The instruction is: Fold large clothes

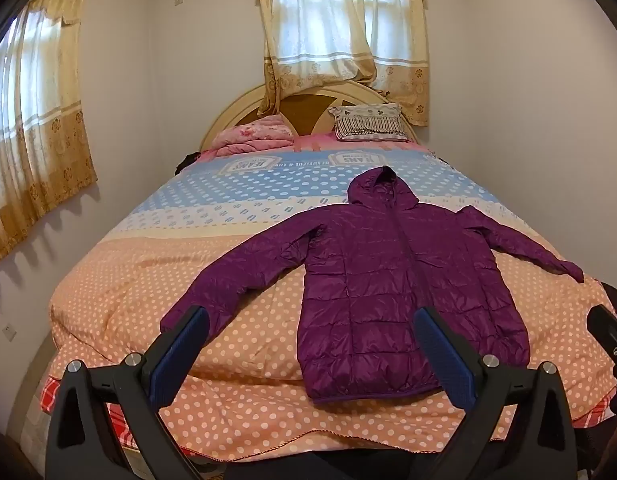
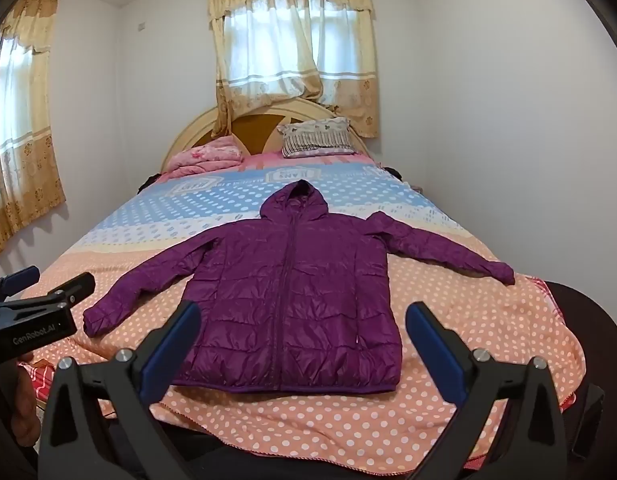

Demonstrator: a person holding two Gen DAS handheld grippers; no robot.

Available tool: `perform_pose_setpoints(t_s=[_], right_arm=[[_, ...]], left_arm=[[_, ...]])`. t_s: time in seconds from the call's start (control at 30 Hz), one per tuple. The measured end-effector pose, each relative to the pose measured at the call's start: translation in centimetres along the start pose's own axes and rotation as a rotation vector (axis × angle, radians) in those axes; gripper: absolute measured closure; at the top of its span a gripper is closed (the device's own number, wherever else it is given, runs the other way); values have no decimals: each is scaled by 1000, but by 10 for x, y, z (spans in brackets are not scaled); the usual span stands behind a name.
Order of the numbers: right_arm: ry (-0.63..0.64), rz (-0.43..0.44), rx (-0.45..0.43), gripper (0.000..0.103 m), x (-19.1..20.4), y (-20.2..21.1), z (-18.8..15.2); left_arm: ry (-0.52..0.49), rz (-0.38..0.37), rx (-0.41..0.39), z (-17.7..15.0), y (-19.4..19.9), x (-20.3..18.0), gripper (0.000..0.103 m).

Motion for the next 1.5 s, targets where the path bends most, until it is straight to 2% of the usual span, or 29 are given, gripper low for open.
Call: perform_pose_setpoints(t_s=[0.17, 0.3, 1.5], right_arm=[[7, -1, 4, 0, -1, -2, 1], [5, -8, 2, 0, 0, 0, -1], [-6, 7, 39, 0, 4, -15, -10]], left_arm=[[-16, 9, 0, -2, -2, -16, 1], [27, -30, 7, 1, -3, 1, 1], [58, -29, 25, -2, -9, 6, 1]])
Point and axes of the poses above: each gripper's, at about its wrist camera, not at the fingertips, and y roughly against the way its jaws point, x to its left, z to its top, the point moved 3 cm from there along -y, roughly the way its jaws point, and after that the axes turned 3 degrees about x, right-handed, at the moved point
